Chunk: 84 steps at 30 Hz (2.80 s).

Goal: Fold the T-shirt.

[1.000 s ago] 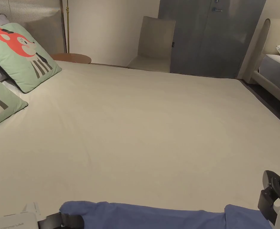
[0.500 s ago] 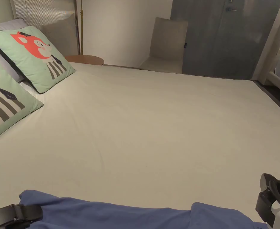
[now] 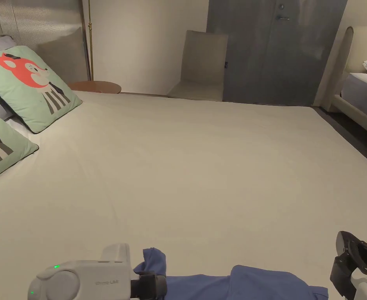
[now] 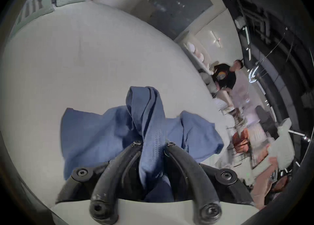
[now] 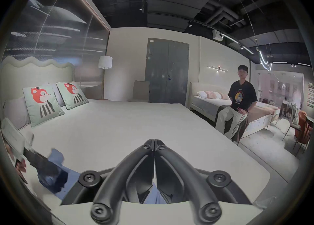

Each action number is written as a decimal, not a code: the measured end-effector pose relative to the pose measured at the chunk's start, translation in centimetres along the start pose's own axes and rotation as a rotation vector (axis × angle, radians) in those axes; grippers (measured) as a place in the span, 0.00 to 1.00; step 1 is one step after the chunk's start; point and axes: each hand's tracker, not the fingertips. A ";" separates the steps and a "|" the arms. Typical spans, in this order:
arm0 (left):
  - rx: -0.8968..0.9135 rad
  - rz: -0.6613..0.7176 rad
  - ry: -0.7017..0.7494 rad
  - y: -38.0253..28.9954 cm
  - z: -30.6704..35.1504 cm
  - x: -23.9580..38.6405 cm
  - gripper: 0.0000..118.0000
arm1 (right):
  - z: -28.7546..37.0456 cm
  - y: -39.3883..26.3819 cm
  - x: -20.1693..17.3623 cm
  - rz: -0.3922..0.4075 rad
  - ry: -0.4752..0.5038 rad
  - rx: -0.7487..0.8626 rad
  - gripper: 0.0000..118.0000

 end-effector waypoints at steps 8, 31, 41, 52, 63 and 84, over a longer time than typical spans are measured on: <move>-0.021 -0.016 0.082 -2.6 -4.9 2.2 0.57 | 0.5 -0.8 1.6 -0.023 -0.026 -0.006 0.01; 0.241 -0.430 0.420 -9.7 -8.6 8.8 0.01 | 0.8 -1.8 2.7 -0.066 -0.022 -0.032 0.01; 0.193 -0.372 0.259 -9.4 -9.7 10.9 0.01 | 1.1 -1.6 3.1 -0.070 -0.035 -0.024 0.01; 0.283 0.076 -0.111 -3.0 3.5 -0.6 0.01 | 0.8 -1.1 2.2 -0.065 -0.019 -0.019 0.01; 0.032 0.410 -0.287 -1.0 5.8 -13.6 0.92 | 0.5 -1.0 0.3 -0.041 0.014 -0.034 0.01; 0.052 0.513 -0.240 -2.4 5.4 -16.3 0.06 | 0.7 -0.3 0.7 -0.038 -0.009 -0.029 0.01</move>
